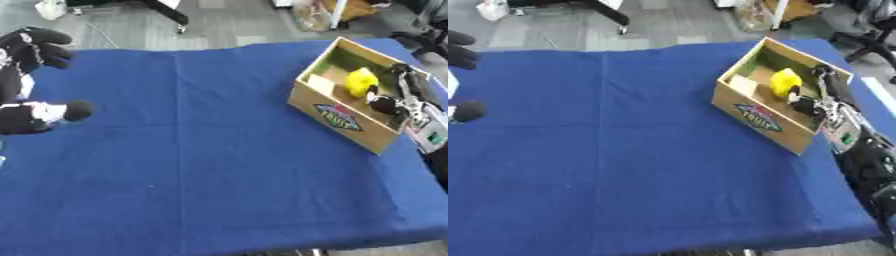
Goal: Pick up the objects with one hand, pass them to the other hand, and then place them into the box on the other side of the table.
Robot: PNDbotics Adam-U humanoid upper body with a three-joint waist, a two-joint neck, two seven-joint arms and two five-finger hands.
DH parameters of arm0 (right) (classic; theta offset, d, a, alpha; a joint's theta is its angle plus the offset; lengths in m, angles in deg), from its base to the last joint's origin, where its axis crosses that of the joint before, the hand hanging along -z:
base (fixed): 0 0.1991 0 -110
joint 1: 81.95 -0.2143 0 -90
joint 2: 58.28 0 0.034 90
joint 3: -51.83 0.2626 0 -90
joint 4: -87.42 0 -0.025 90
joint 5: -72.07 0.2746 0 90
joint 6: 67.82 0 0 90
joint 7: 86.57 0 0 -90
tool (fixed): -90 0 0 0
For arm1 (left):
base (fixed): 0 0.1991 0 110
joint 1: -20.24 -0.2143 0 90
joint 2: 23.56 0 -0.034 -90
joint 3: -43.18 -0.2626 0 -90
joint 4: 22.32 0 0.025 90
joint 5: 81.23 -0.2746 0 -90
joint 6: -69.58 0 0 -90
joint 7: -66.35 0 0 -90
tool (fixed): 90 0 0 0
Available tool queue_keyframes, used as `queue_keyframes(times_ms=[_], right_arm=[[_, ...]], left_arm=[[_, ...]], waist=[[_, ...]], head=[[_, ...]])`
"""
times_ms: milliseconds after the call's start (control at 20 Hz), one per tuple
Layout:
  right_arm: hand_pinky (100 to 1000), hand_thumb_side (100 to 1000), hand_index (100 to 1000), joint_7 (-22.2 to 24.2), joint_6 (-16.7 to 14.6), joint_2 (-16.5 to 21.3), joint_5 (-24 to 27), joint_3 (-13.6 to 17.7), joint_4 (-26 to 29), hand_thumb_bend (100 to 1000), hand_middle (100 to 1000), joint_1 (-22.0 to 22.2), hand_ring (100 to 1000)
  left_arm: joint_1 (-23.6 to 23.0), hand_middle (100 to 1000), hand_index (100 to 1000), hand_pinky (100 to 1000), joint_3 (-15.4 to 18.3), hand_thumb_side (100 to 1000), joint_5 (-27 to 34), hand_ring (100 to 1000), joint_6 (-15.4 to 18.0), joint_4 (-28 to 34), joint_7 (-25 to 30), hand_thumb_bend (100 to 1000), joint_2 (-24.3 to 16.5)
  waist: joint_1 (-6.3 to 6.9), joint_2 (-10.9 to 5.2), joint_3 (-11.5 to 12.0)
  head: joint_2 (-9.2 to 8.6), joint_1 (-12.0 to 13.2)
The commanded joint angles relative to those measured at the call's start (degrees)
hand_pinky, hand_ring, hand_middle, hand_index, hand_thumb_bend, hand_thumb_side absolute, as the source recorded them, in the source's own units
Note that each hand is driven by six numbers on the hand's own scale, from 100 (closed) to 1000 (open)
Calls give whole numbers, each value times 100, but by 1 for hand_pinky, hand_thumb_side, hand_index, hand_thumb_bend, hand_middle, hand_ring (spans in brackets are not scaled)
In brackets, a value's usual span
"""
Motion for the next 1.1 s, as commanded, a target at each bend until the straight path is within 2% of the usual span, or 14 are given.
queue_keyframes(times_ms=[50,200,250,300,400,450,500,550,650,750,800,1100], right_arm=[[1000,559,949,1,3,178,-131,76,115,100,986,-100,915],[1000,571,962,-16,-45,208,-112,101,191,100,1000,-79,922],[1000,605,966,-11,-63,219,-92,105,215,100,1000,-71,925],[1000,572,968,1,-84,231,-69,107,238,100,1000,-62,927],[1000,567,971,32,-123,262,-7,117,296,100,1000,-43,932],[1000,615,971,50,-147,281,33,123,335,100,1000,-31,933],[1000,542,970,54,-177,299,87,135,394,100,1000,-19,935],[1000,542,970,55,-213,318,161,145,473,100,1000,2,935],[1000,487,964,42,-327,370,361,156,761,100,1000,58,936],[1000,459,958,23,-457,465,642,139,1239,100,1000,145,934],[1000,412,950,17,-520,511,787,110,1528,100,1000,189,925],[1000,392,946,390,-782,686,1569,-279,3797,100,994,568,917]], left_arm=[[48,704,745,673,84,487,-1,669,10,50,17,969,-88],[44,704,745,673,93,486,-8,669,6,46,17,971,-94],[43,704,745,673,95,486,-9,669,6,44,17,980,-95],[41,704,745,673,94,487,-10,669,7,44,18,971,-95],[40,705,745,673,93,487,-12,670,6,41,24,971,-99],[39,705,745,673,94,487,-14,670,4,39,25,972,-102],[37,705,745,673,97,487,-16,670,3,37,23,972,-103],[34,705,745,673,102,487,-20,670,4,35,21,972,-104],[26,704,745,672,117,487,-27,669,3,31,8,974,-106],[21,704,745,672,136,486,-39,669,-2,23,-14,974,-114],[19,702,744,671,150,487,-45,667,-4,21,-28,973,-116],[-24,684,734,659,322,479,-164,647,-67,-68,-248,975,-130]], waist=[[45,-20,-15],[45,-22,-21],[45,-23,-23],[44,-24,-25],[44,-26,-28],[43,-27,-28],[43,-27,-29],[42,-25,-31],[41,-20,-35],[37,-17,-33],[33,-16,-30],[22,-17,-8]], head=[[-23,7],[-23,6],[-24,8],[-25,8],[-25,5],[-25,6],[-29,8],[-38,7],[-63,32],[-51,73],[-49,87],[-87,241]])
